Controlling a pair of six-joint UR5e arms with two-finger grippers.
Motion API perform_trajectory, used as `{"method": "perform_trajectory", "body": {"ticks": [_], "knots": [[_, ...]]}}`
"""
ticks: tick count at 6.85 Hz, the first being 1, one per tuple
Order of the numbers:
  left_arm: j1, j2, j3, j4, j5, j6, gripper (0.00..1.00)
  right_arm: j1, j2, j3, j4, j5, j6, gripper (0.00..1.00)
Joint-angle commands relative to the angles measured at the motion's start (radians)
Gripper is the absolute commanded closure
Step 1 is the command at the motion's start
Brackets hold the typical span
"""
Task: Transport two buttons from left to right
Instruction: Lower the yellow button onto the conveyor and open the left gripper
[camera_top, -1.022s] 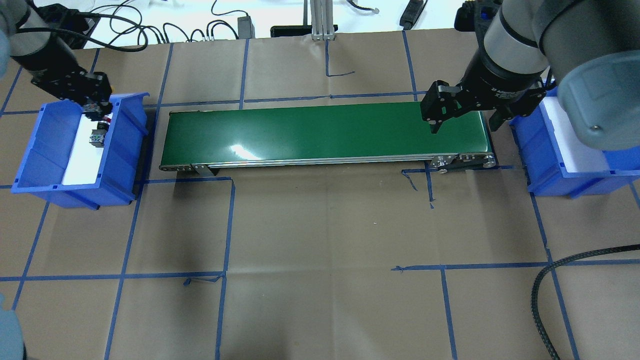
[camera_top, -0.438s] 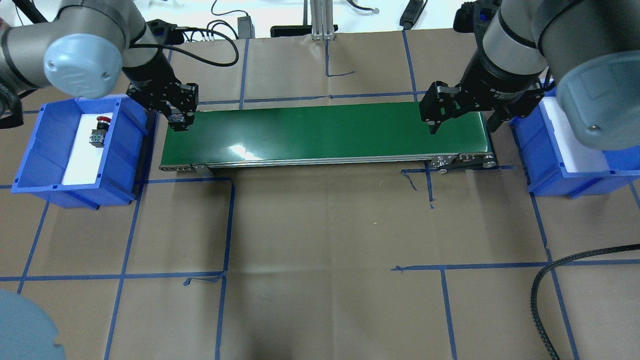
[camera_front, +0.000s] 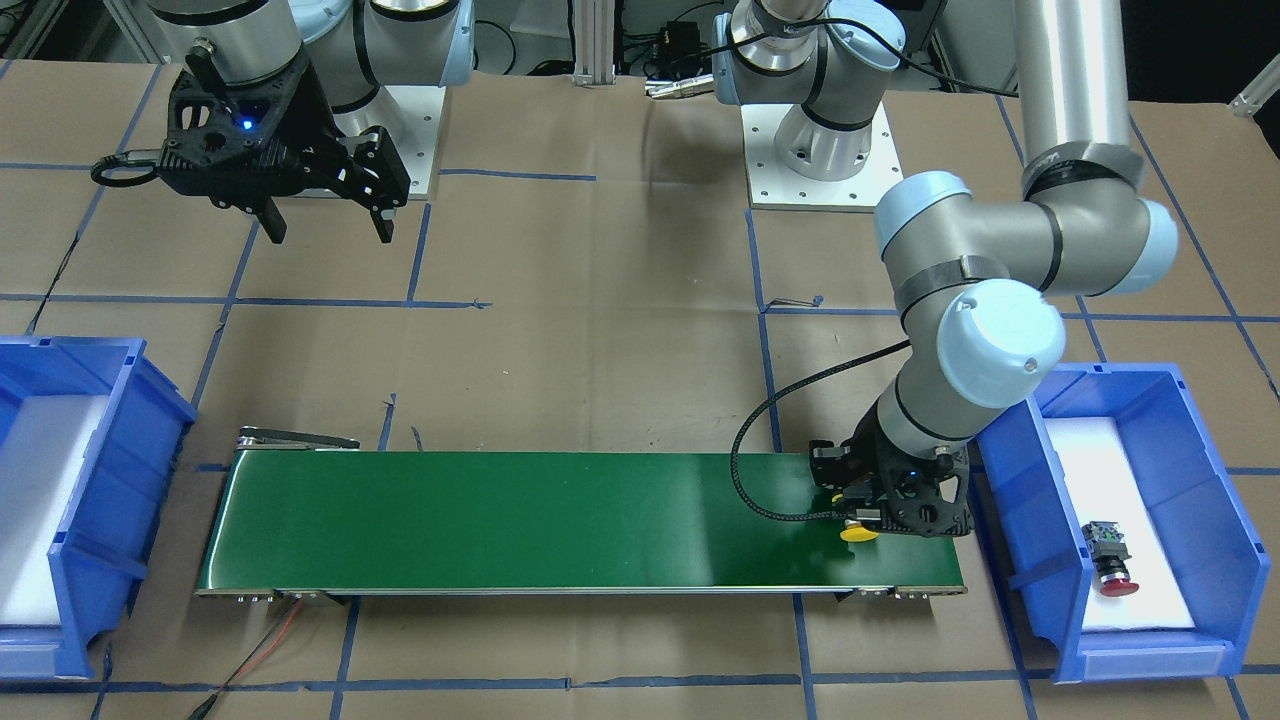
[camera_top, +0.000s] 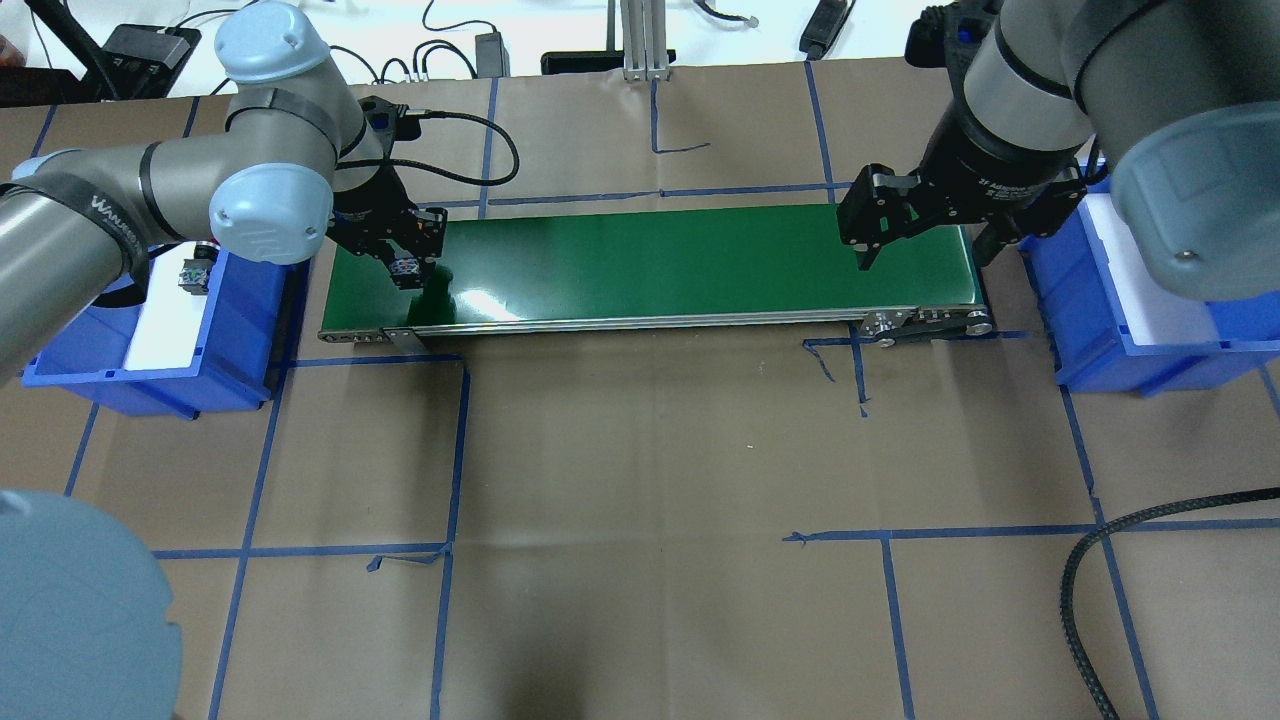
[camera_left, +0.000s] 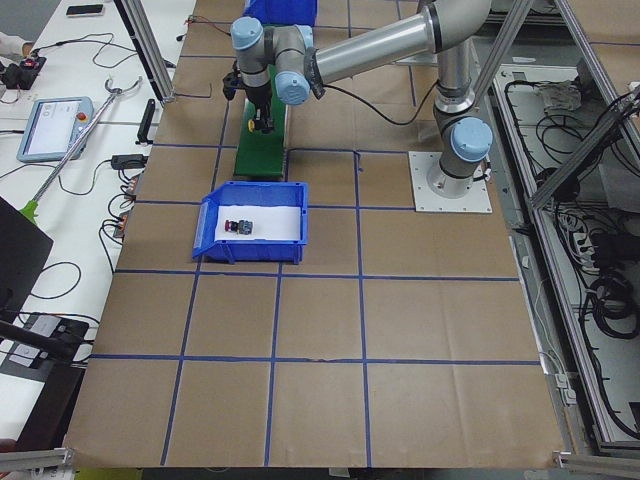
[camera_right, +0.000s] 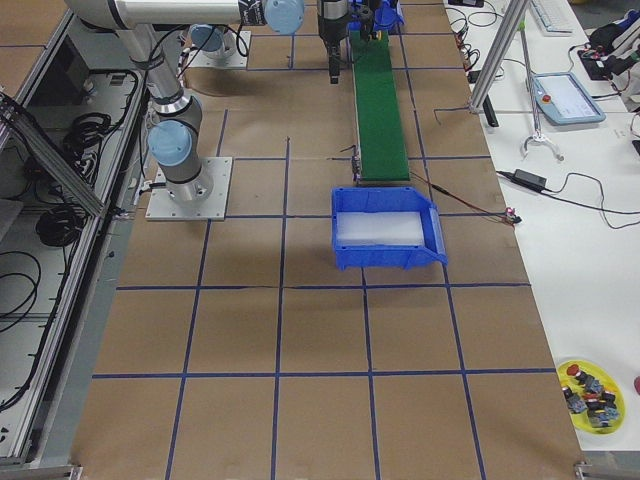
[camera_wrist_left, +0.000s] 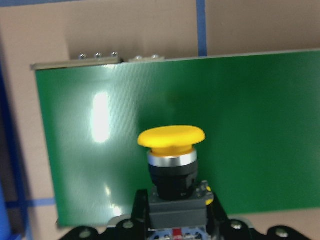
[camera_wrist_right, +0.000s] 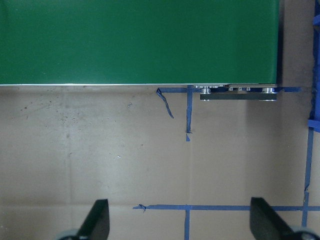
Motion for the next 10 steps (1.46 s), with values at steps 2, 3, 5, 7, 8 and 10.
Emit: {"method": "perform_trajectory", "body": {"ticks": [2,3,5,7,8,10], "knots": [[-0.017,-0.017,-0.018,0.045,0.003,-0.114,0.01,0.000,0.000,0.002,0.000,0.000,0.001,0.00],[-0.019,-0.014,-0.009,0.045,0.003,-0.134,0.00,0.000,0.002,0.002,0.000,0.000,0.001,0.00],[-0.020,0.045,0.010,0.031,0.000,-0.149,0.00,0.000,0.000,0.000,-0.003,0.000,0.000,0.00],[-0.020,0.139,0.013,-0.036,-0.005,-0.149,0.00,0.000,0.008,0.000,-0.008,-0.002,-0.002,0.00],[-0.010,0.186,0.022,-0.097,-0.008,-0.132,0.00,0.000,0.024,-0.001,-0.011,-0.002,-0.003,0.00],[0.004,0.196,0.094,-0.190,-0.006,-0.077,0.00,0.000,0.069,-0.005,-0.134,-0.002,-0.002,0.00]]}}
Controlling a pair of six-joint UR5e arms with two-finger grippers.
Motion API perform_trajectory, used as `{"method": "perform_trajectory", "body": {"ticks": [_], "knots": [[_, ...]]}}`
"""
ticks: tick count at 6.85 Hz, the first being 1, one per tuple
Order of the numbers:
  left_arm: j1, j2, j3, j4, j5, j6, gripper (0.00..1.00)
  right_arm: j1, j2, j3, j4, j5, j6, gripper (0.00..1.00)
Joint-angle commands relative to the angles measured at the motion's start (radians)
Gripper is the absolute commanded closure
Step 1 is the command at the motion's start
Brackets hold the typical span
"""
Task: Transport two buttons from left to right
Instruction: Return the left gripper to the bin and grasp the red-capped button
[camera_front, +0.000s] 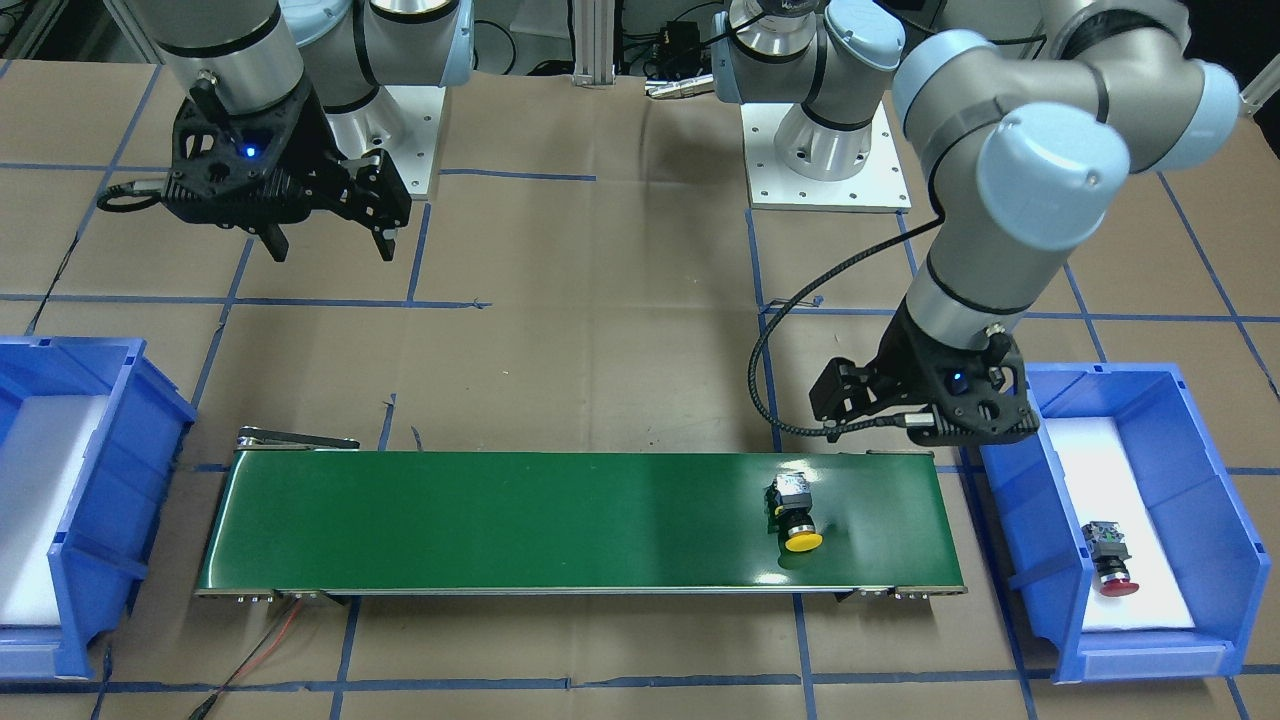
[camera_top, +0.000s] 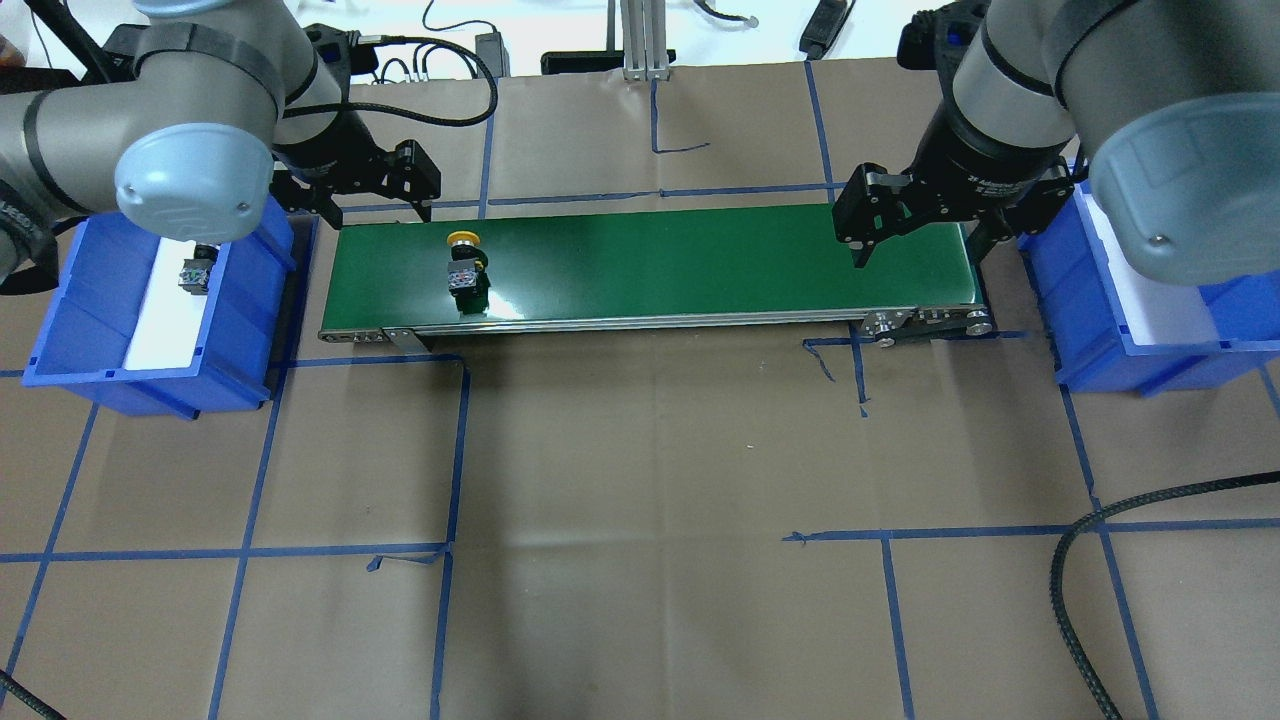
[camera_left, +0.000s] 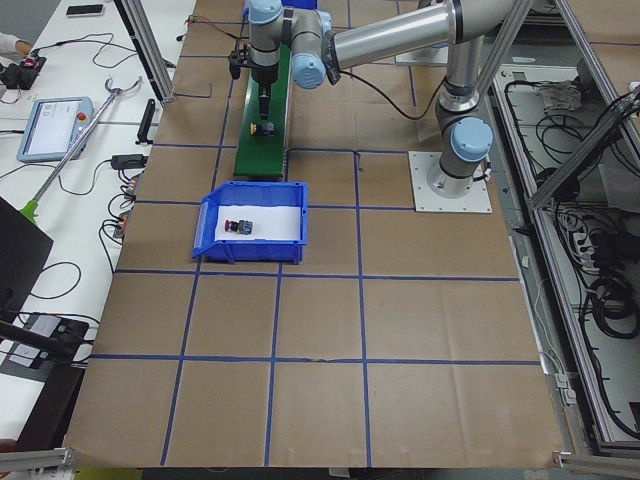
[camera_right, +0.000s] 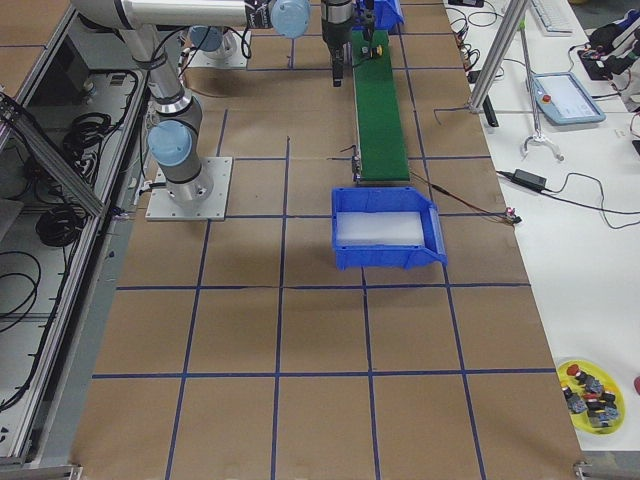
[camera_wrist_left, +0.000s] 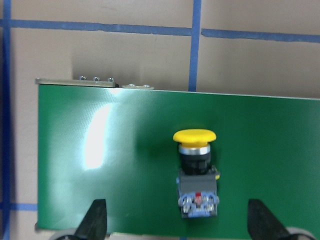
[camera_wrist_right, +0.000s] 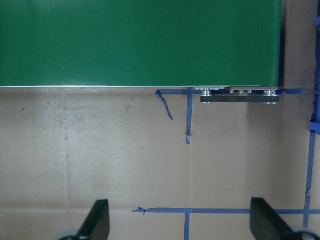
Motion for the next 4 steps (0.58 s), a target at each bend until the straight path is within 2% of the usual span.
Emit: {"method": "perform_trajectory", "body": {"ticks": [1,3,4], "knots": [[0.056,-0.003,0.066,-0.061,0.001,0.090,0.00,0.000,0.058,0.001,-0.191,0.002,0.000,0.00],[0.246,-0.020,0.071,-0.062,-0.005,0.228,0.00,0.000,0.156,-0.001,-0.292,0.003,0.005,0.00],[0.299,-0.021,0.068,-0.061,-0.002,0.326,0.00,0.000,0.195,-0.004,-0.311,0.003,0.003,0.00]]}}
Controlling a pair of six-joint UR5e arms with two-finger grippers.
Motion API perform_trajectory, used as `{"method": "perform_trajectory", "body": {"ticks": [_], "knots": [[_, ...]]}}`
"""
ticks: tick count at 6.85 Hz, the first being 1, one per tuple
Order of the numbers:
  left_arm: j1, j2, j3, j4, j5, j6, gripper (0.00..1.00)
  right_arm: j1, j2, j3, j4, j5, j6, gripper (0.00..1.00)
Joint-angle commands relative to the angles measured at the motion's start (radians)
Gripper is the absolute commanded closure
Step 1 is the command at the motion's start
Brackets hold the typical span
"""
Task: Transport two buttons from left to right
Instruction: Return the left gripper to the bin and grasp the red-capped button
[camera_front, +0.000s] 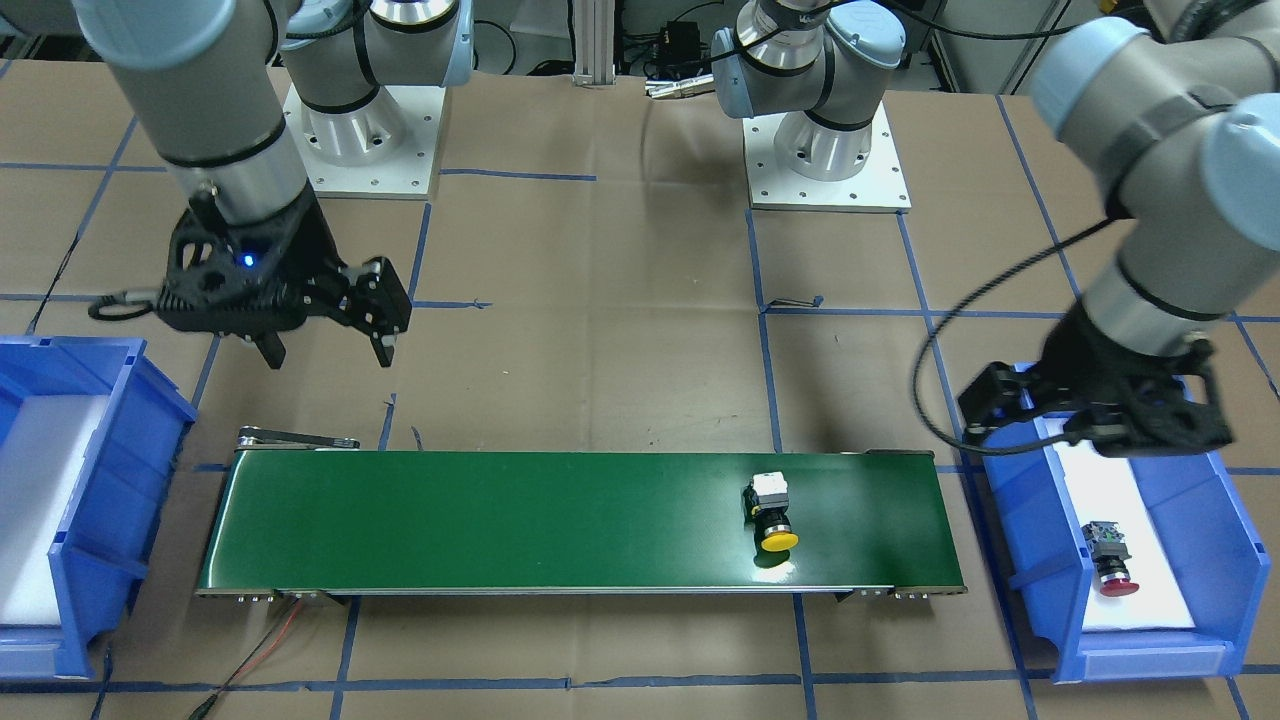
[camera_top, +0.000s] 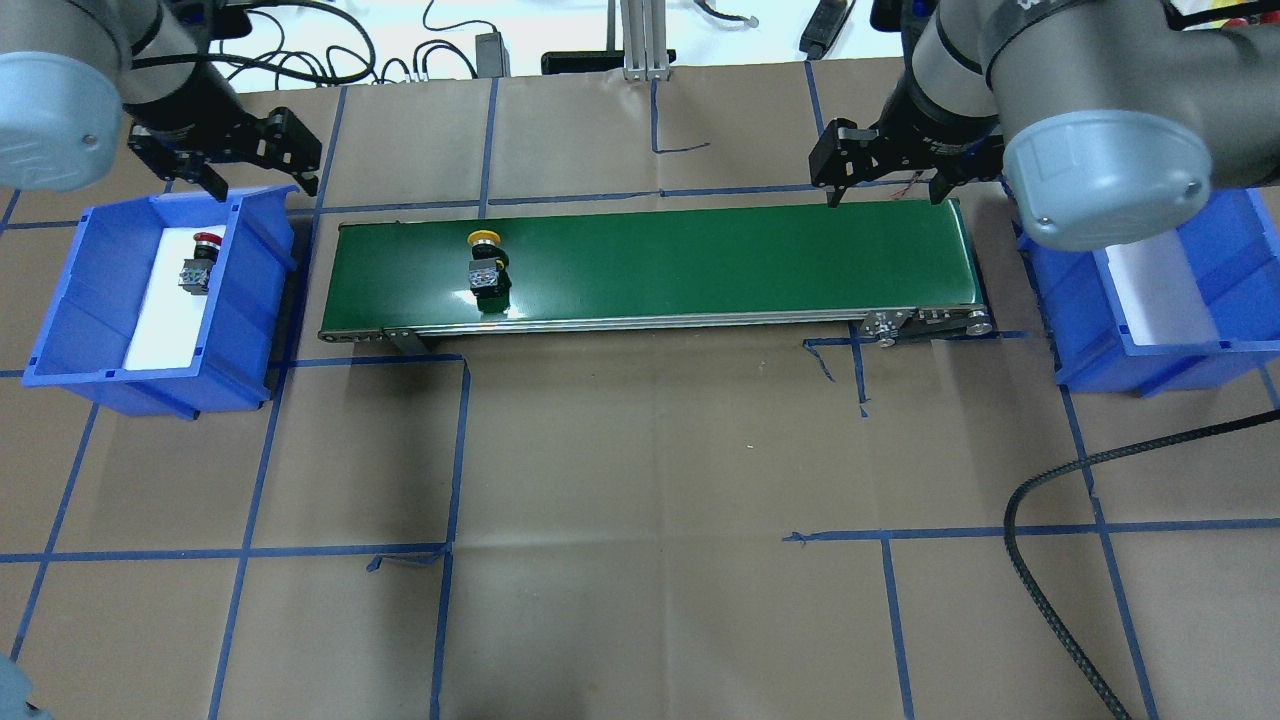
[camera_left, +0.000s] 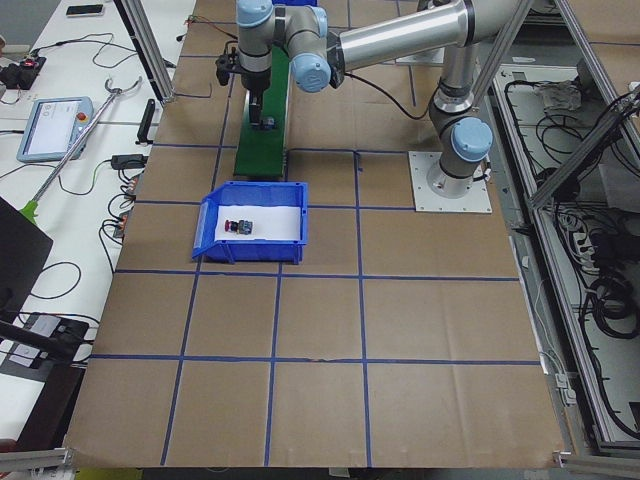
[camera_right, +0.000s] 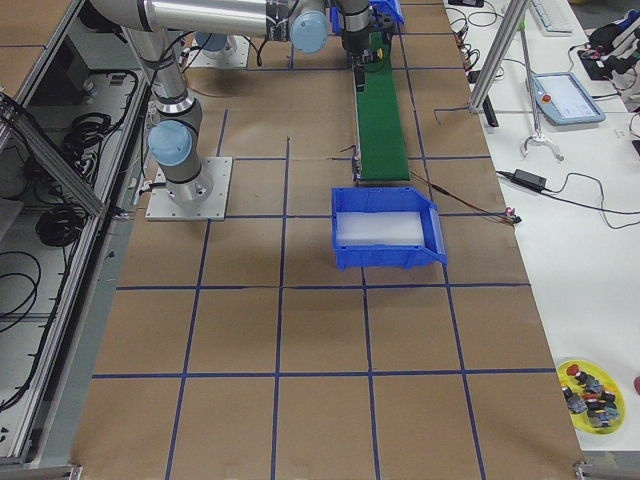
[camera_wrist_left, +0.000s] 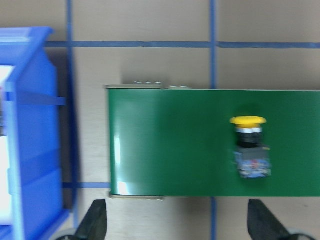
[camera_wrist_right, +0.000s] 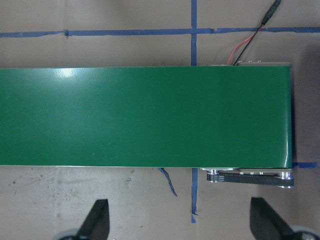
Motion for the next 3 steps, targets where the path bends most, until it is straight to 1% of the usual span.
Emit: {"method": "perform_trajectory", "body": {"ticks": [1,2,3], "knots": [[0.126,-0.009,0.001,0.011,0.010,0.172,0.00,0.002,0.069,-0.005,-0.044,0.000,-0.001,0.00],[0.181,-0.046,0.005,0.017,0.012,0.200,0.00,0.000,0.089,-0.006,-0.045,0.000,0.001,0.00],[0.235,-0.092,0.022,0.040,0.010,0.249,0.00,0.002,0.118,-0.005,-0.095,0.003,0.004,0.00]]}}
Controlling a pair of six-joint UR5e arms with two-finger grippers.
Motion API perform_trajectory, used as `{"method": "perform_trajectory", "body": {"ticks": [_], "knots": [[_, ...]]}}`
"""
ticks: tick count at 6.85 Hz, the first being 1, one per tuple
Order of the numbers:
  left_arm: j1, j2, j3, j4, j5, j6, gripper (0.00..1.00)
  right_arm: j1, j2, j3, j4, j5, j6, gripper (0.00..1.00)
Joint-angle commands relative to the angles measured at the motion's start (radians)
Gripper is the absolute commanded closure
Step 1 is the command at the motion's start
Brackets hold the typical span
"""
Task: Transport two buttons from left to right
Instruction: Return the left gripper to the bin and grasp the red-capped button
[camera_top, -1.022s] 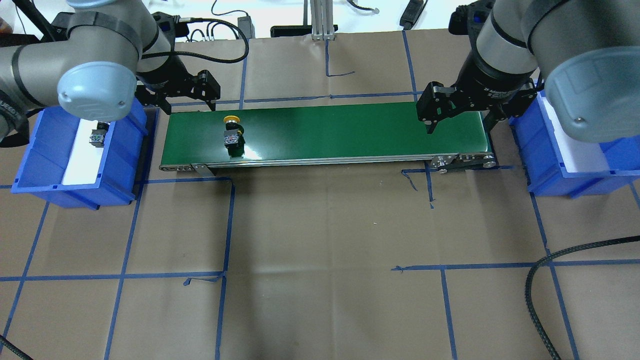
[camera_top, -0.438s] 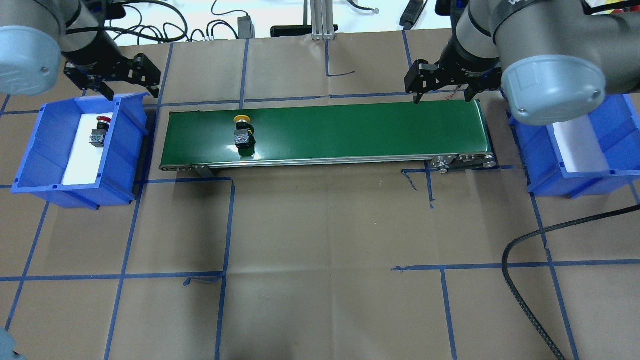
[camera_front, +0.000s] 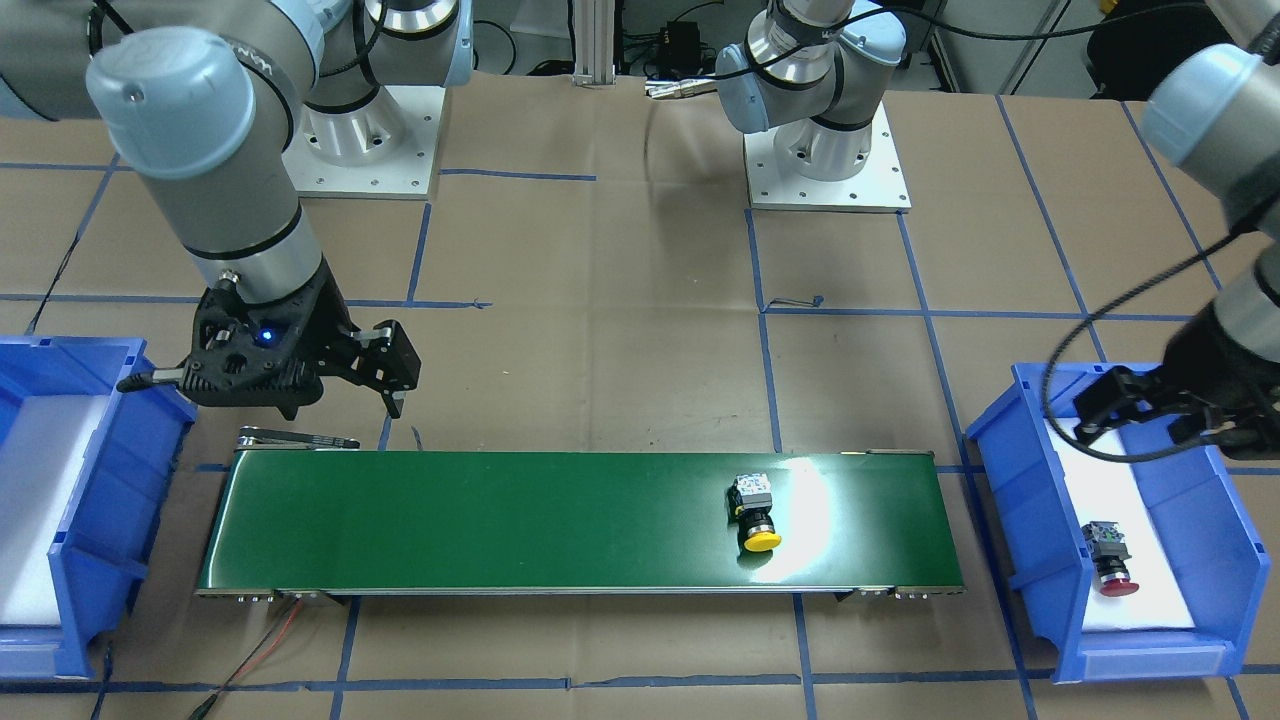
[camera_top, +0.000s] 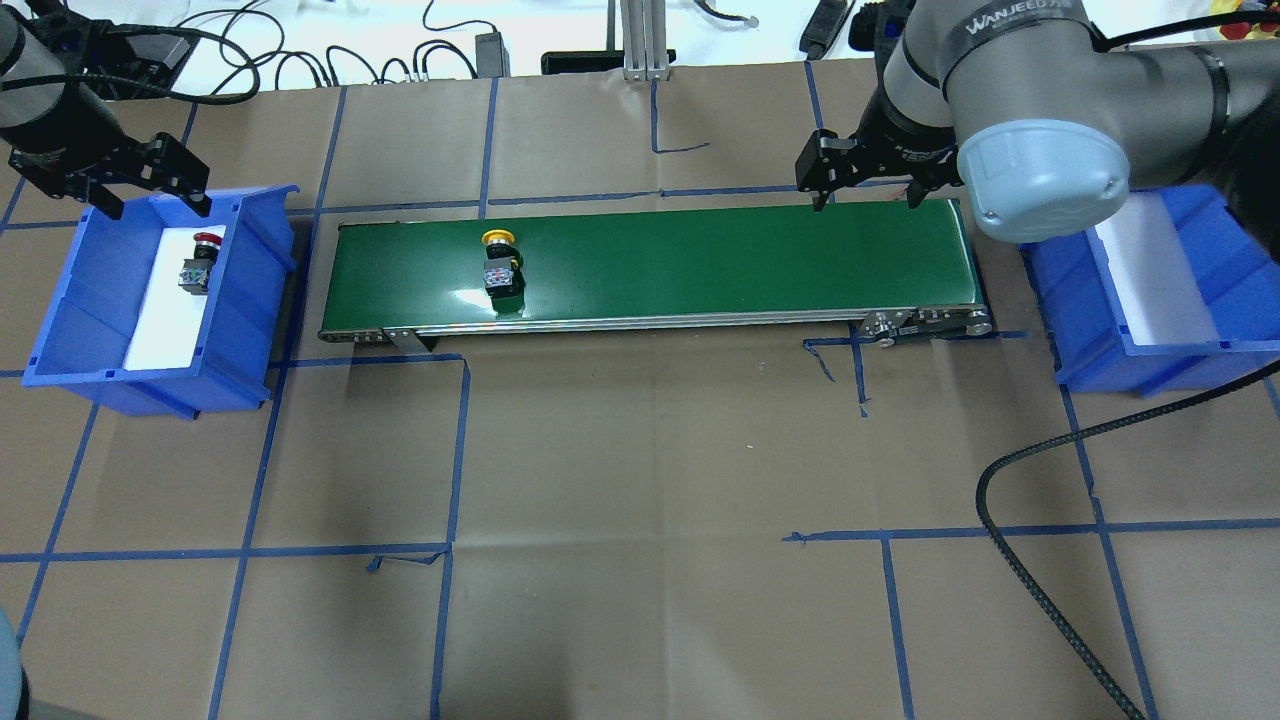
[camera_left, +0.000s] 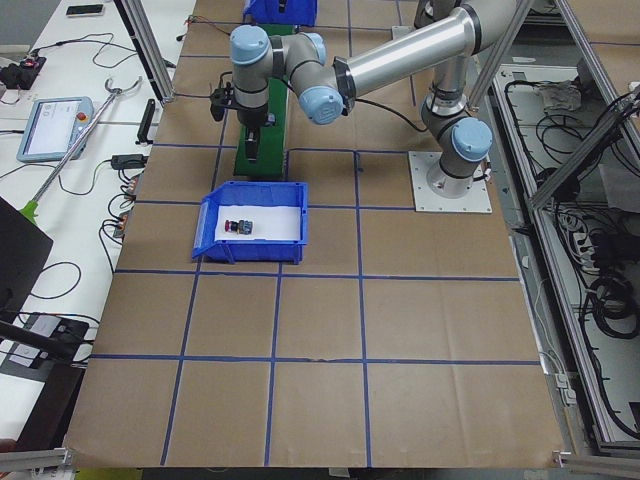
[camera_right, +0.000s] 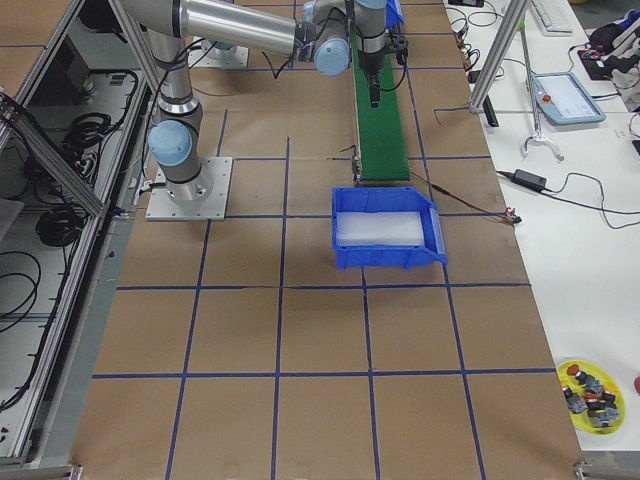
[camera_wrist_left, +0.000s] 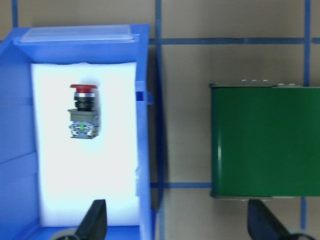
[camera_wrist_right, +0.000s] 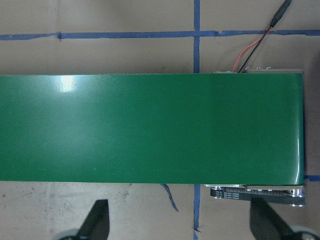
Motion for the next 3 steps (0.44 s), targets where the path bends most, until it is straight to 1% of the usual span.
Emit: {"method": "perform_trajectory", "body": {"ticks": [1,2,3], "knots": [[0.085,-0.074,0.036,0.025,0.001,0.063,0.00,0.001,0.088,0.000,-0.089,0.015,0.001,0.00],[0.088,-0.094,0.046,0.025,0.001,0.081,0.00,0.001,0.109,-0.005,-0.100,0.016,0.007,0.00],[0.088,-0.117,0.036,0.030,-0.001,0.095,0.00,0.001,0.107,-0.003,-0.100,0.015,0.008,0.00]]}}
